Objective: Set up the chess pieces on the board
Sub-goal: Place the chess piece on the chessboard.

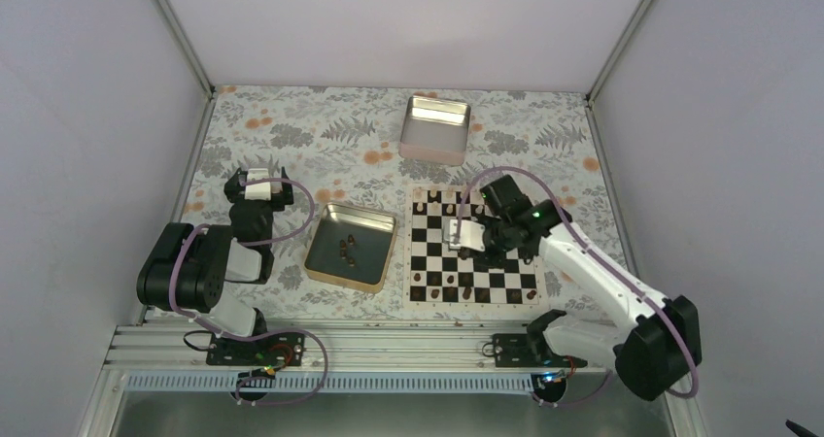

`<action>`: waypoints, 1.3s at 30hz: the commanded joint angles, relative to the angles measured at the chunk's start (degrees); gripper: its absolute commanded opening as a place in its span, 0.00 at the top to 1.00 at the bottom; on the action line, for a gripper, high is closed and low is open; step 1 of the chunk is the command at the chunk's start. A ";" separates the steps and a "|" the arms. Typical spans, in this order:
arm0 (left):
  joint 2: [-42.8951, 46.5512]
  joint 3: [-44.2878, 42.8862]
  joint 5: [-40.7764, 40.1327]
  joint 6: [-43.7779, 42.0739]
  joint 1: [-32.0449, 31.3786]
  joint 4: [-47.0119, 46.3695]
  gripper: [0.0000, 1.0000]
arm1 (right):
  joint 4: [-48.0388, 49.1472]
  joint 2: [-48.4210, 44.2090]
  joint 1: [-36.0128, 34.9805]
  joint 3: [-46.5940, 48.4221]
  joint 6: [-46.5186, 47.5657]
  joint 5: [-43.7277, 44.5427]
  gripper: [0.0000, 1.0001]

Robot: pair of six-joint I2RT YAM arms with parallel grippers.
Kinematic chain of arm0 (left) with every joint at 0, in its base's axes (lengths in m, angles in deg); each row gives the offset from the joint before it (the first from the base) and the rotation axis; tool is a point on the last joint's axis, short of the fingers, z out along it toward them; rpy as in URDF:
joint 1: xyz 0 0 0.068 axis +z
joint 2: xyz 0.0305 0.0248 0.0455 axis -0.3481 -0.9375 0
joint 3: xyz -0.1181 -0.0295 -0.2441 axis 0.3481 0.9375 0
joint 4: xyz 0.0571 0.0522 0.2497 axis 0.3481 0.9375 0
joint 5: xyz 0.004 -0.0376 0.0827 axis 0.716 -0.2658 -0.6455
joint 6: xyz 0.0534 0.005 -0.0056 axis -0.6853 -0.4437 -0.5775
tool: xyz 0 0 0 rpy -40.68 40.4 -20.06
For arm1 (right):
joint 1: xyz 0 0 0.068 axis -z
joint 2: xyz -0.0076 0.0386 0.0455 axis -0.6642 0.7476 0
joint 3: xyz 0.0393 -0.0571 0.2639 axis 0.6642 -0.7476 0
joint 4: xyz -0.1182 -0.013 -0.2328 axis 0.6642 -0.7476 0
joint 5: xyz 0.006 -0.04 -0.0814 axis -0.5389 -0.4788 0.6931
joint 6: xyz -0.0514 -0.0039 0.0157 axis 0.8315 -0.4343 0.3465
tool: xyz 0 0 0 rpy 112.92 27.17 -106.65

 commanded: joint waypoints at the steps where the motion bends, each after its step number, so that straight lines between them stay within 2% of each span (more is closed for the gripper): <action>1: -0.70 -0.14 0.61 -0.15 -0.26 -2.51 0.00 | -2.02 -4.77 5.35 -5.47 0.57 1.15 0.89; 6: -0.66 -0.14 0.52 -0.08 -0.24 -2.51 0.00 | -2.82 -9.25 11.91 -9.73 4.28 1.20 0.89; 14: -0.69 -0.14 0.59 -0.12 -0.27 -2.47 0.00 | -5.76 -10.60 21.33 -13.83 13.09 -1.58 0.89; 29: -0.78 -0.14 0.39 -0.42 -0.49 -2.58 0.00 | -14.34 -10.92 22.31 -13.21 20.49 -3.49 0.87; 33: -0.76 -0.14 0.42 -0.44 -0.67 -2.69 0.00 | -13.84 -9.71 22.33 -14.23 22.53 -3.85 0.86; 39: -0.79 -0.14 0.29 -0.57 -0.75 -2.69 0.00 | -8.16 -11.54 22.21 -17.95 26.46 -3.72 0.86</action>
